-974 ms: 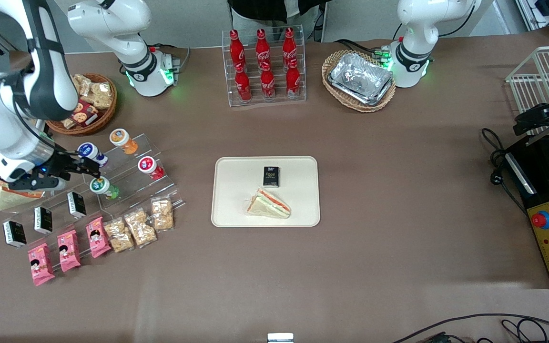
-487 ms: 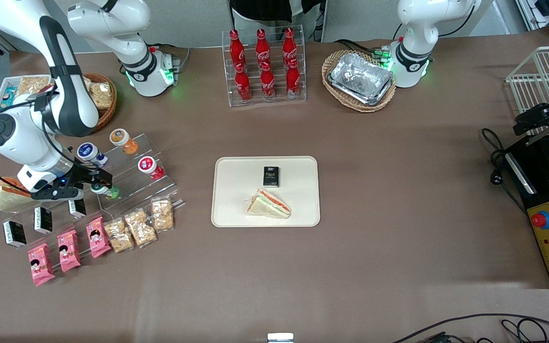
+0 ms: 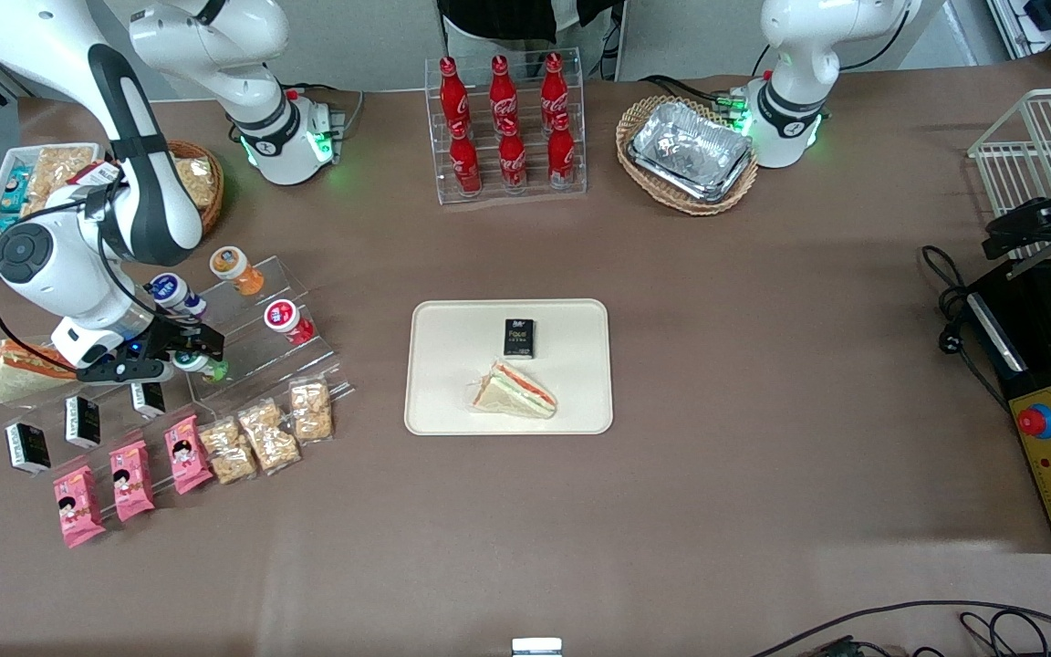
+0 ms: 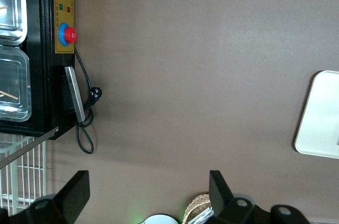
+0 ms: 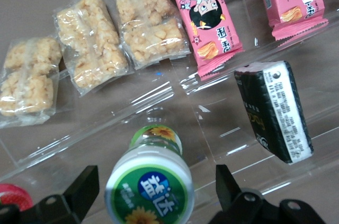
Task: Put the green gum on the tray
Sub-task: 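Close the right gripper on the green gum bottle and lift it out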
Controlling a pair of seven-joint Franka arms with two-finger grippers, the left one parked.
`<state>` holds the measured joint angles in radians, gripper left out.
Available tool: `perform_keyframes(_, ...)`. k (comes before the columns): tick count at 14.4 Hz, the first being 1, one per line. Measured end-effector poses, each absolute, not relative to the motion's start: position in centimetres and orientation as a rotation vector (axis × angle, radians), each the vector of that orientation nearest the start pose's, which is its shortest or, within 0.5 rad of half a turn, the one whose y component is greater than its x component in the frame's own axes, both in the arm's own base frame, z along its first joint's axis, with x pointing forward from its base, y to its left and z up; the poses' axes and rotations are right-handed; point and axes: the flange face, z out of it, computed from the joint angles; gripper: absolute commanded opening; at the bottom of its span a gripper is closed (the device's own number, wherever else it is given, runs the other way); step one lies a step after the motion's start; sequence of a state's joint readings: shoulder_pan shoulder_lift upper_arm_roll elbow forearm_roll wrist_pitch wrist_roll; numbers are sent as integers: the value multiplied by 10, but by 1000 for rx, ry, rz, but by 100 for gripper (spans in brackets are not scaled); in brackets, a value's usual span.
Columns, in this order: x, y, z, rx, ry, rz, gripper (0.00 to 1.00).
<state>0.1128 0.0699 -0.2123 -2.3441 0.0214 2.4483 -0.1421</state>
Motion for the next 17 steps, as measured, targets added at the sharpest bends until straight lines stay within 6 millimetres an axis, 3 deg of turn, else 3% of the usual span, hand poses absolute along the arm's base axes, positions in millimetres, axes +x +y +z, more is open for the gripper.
perform_keyframes(2,510,-51,306,-3146,-43,-55,39)
perform_keyframes(4,510,-51,306,-3146,-43,-55,31)
perform_keyframes(10,515,-50,316,-3146,-54,-100,27)
perform_keyframes(13,528,-49,368,-3133,-114,-91,28)
perform_keyframes(17,544,-18,486,-3105,-210,-7,28)
